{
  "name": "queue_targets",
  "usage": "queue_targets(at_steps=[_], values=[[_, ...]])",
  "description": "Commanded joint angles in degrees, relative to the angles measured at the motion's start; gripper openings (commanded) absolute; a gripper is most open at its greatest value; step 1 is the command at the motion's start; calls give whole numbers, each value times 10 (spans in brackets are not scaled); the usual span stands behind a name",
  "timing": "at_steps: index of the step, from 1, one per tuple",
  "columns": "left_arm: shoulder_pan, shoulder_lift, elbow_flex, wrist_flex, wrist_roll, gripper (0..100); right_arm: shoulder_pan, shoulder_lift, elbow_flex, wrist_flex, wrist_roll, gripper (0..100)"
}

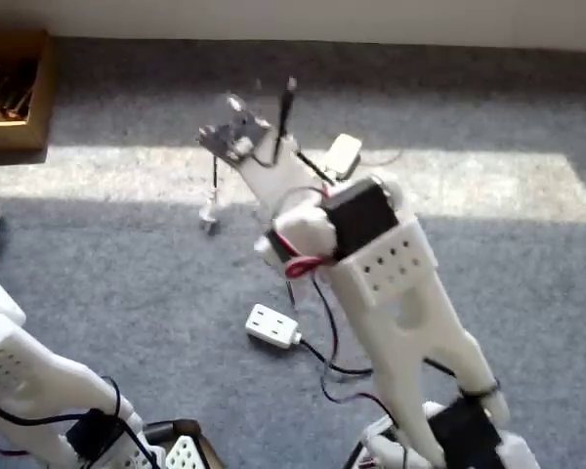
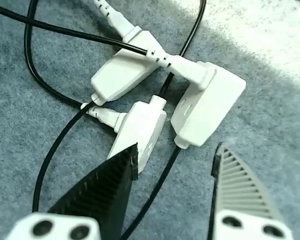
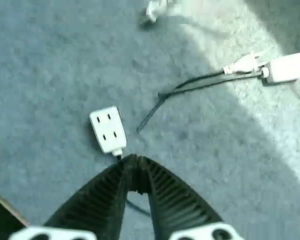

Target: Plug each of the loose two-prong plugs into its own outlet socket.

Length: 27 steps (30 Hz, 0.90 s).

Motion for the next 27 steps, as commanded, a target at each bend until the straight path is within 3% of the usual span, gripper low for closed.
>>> queue_targets(at_steps=[1,3,5,10,13,20,27], values=[[15,-9,-24,18,-5,249,122,-175,283,-58,69,5],[15,-9,-25,24,-5,249,156,-212,319,-111,76,5],[15,-9,-24,26,-5,249,146,-219,323,-147,66,5],[12,-9,-24,29,-6,249,88,-112,284,-237,-69,9],[12,-9,-25,26,-6,249,66,16,165,-254,-114,25],[11,-9,-25,25,-26,249,-36,349,-207,-241,-153,286],[-6,-5,-22,5,-26,249,-41,661,-516,-197,-209,285]])
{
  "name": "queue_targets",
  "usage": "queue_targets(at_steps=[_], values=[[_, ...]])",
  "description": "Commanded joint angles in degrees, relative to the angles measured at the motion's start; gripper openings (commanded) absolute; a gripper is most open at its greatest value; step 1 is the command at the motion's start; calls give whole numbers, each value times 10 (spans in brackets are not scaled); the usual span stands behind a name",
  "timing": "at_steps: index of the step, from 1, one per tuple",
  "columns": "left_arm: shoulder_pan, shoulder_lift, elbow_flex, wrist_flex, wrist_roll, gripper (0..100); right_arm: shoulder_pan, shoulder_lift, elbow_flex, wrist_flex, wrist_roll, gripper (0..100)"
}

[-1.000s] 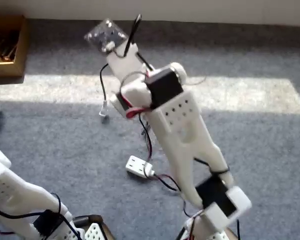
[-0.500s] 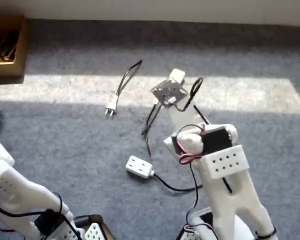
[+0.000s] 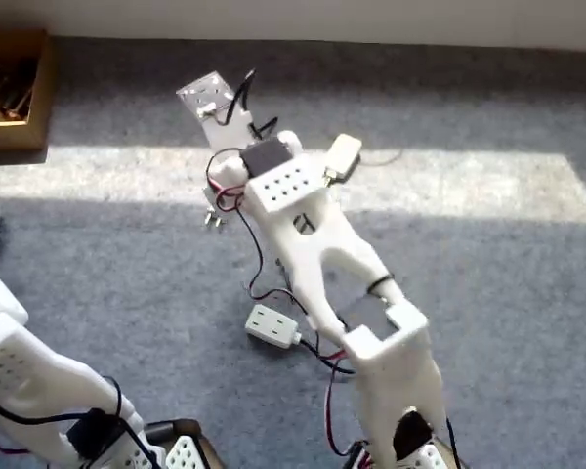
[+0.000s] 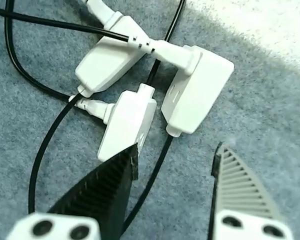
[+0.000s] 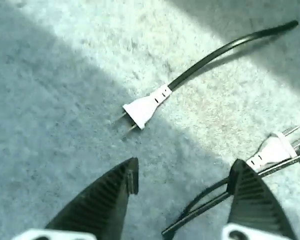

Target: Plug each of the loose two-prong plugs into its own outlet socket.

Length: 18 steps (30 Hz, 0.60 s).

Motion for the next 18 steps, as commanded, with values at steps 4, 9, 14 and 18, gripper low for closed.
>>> queue_targets(at_steps=[4,9,14,18], values=[[-16,-3,-19,-34,-4,249,-10,222,-285,60,-6,285],[-18,-3,-19,-34,-4,249,-24,349,-437,83,-4,285],[-18,-3,-19,-34,-4,249,-24,427,-592,109,-20,285],[-16,-3,-19,-34,-4,249,-15,399,-649,132,-90,285]])
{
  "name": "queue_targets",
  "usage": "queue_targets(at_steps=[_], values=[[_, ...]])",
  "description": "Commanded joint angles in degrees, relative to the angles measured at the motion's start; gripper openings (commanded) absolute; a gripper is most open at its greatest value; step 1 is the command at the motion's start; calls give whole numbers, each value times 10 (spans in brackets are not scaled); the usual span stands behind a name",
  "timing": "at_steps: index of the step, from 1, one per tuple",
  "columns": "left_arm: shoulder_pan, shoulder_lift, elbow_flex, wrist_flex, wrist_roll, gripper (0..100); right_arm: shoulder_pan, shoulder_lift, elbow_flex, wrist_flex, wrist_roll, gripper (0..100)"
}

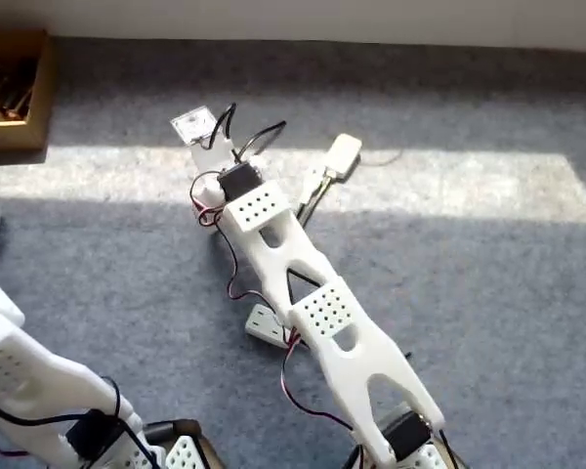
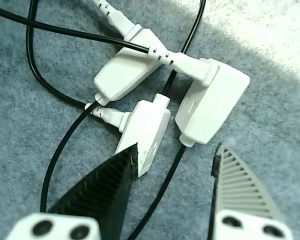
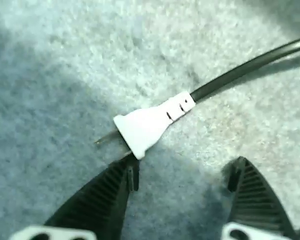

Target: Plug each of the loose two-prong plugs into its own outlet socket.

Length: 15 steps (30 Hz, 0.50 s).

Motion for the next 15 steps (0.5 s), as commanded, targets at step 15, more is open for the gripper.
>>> queue_targets(at_steps=[15], values=[[6,-3,-18,-5,-4,249,-16,-44,-50,-131,-135,285]])
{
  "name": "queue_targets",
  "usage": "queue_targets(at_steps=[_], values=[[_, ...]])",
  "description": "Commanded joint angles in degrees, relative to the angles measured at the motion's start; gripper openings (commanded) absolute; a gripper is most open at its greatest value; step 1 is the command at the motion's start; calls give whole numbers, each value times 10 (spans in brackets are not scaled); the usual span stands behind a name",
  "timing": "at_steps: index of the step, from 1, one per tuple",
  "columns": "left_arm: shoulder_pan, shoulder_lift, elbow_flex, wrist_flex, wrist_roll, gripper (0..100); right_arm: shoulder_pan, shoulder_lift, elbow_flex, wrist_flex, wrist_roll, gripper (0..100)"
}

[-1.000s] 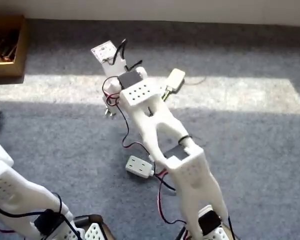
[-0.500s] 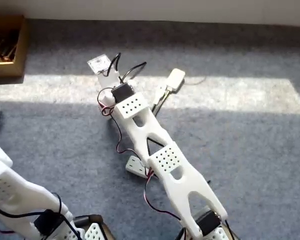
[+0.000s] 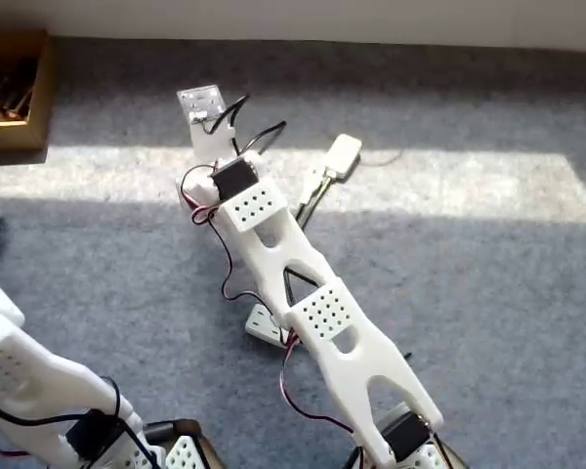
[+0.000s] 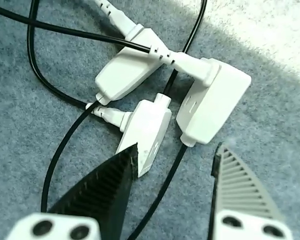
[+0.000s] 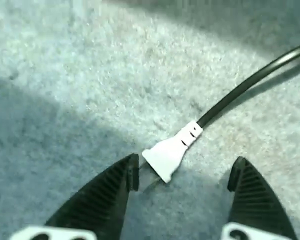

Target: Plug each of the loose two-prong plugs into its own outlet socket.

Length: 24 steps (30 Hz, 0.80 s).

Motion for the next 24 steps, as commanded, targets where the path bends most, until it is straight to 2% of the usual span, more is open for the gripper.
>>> queue_targets(at_steps=[1,5,10,13,17,19,24], values=[[11,-3,-18,-5,-4,249,-3,2,-25,-95,-6,285],[15,-7,-1,-7,-4,249,-3,54,28,-124,-7,285],[15,-8,0,-8,-4,249,-14,83,16,-121,-7,285],[15,-8,0,-8,-4,249,-17,79,14,-84,-7,227],[12,-8,-1,-5,-4,249,-15,57,15,-20,-7,3],[10,-8,-1,-5,-4,249,-15,50,15,21,-7,27],[9,-9,0,-5,-4,249,-15,35,5,150,-2,5]])
